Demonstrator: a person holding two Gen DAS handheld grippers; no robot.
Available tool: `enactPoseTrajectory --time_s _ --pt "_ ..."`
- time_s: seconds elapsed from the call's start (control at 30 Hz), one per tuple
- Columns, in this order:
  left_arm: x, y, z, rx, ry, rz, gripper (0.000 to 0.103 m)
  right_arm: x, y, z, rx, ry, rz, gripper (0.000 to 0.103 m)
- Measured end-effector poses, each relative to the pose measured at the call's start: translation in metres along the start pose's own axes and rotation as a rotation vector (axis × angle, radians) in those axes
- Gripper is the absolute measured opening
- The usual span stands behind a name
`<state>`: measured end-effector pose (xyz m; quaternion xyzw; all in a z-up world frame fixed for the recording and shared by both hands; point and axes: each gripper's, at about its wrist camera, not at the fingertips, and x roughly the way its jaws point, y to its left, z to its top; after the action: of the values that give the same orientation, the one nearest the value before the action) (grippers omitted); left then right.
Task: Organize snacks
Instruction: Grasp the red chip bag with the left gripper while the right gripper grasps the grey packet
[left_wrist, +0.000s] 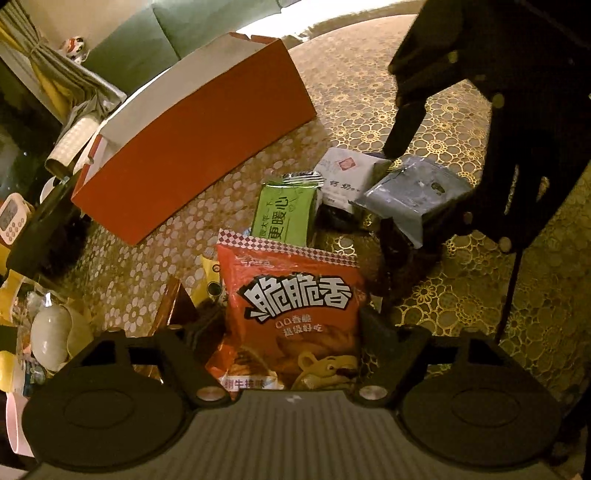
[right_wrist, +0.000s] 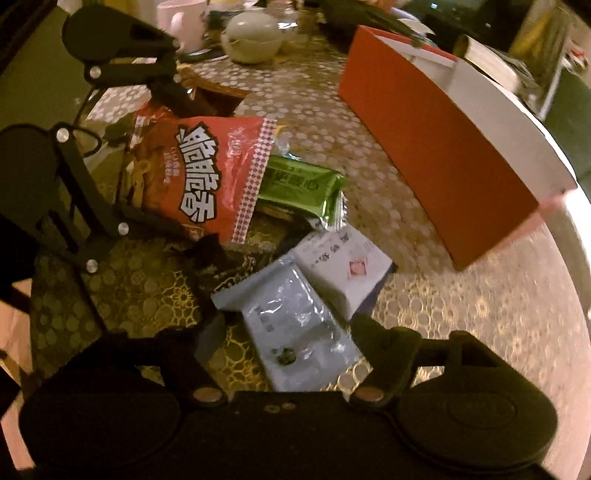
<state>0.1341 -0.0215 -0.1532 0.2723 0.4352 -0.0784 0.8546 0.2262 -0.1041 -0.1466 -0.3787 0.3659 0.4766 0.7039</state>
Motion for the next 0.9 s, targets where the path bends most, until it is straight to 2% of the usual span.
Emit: enactPoseTrajectory --time_s 0.13,0.23,0.4,0.67,0.9 --pt "0.000 0.002 -0.001 -0.013 -0.008 -0.017 0.076 0.003 -0.002 0.003 -0.023 0.002 0.033 0.061" --pt "0.000 0.003 0.000 -0.015 -0.016 -0.022 0.071 0.004 -0.002 0.004 -0.016 0.002 0.036 0.058" --pt "0.000 0.006 0.000 -0.044 -0.018 -0.035 0.068 0.003 -0.004 -0.001 0.047 -0.011 0.049 0.047" --pt "-0.003 0.012 -0.002 -0.119 -0.007 -0.060 0.066 -0.010 0.006 -0.015 0.182 -0.050 -0.034 0.033" --pt "-0.010 0.019 -0.007 -0.215 0.005 -0.085 0.066 -0.024 0.014 -0.033 0.366 -0.083 -0.136 0.025"
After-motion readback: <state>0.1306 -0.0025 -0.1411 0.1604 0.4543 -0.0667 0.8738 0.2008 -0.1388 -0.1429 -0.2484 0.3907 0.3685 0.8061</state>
